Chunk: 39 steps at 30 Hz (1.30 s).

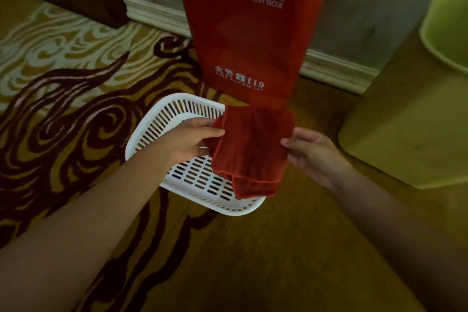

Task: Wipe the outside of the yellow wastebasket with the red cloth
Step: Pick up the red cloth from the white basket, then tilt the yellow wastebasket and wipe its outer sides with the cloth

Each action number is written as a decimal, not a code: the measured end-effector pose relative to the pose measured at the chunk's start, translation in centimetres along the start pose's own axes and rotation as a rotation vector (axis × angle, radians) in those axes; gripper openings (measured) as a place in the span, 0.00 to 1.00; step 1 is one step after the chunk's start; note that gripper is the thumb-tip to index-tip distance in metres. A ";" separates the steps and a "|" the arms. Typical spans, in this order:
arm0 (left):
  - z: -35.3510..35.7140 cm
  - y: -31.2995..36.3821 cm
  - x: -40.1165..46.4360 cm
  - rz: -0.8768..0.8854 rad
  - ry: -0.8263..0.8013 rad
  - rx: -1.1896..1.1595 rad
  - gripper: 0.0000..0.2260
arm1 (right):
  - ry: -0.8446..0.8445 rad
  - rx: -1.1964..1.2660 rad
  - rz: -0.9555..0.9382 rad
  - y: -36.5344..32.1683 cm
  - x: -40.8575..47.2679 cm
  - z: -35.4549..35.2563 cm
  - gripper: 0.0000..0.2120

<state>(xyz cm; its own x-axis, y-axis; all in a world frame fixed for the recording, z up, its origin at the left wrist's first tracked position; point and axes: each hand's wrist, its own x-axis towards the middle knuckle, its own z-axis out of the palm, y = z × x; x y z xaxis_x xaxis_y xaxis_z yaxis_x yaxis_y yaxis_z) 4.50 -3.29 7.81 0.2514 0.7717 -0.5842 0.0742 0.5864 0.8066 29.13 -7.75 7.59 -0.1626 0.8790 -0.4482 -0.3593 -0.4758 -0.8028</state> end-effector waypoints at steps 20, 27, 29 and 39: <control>25.2 5.0 -0.8 0.027 -0.264 0.623 0.12 | 0.076 0.035 -0.224 -7.8 -16.8 -19.7 0.10; 29.8 13.4 -1.8 1.151 -0.047 1.195 0.21 | 0.094 0.140 -0.265 -6.0 -17.6 -22.2 0.09; 31.7 14.8 -1.3 1.094 -0.125 1.329 0.22 | 0.110 0.182 -0.290 -6.1 -17.8 -22.5 0.09; 35.4 15.6 1.6 0.788 -0.241 1.446 0.12 | 0.154 0.239 -0.365 -7.3 -18.3 -21.7 0.08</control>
<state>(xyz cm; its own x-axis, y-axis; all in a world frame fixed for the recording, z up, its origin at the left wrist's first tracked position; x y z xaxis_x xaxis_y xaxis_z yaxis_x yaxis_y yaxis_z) 40.19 -1.63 22.71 0.7821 0.6143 -0.1048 0.6040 -0.7057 0.3703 54.65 -21.00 13.14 0.1460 0.9644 -0.2206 -0.5722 -0.0996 -0.8140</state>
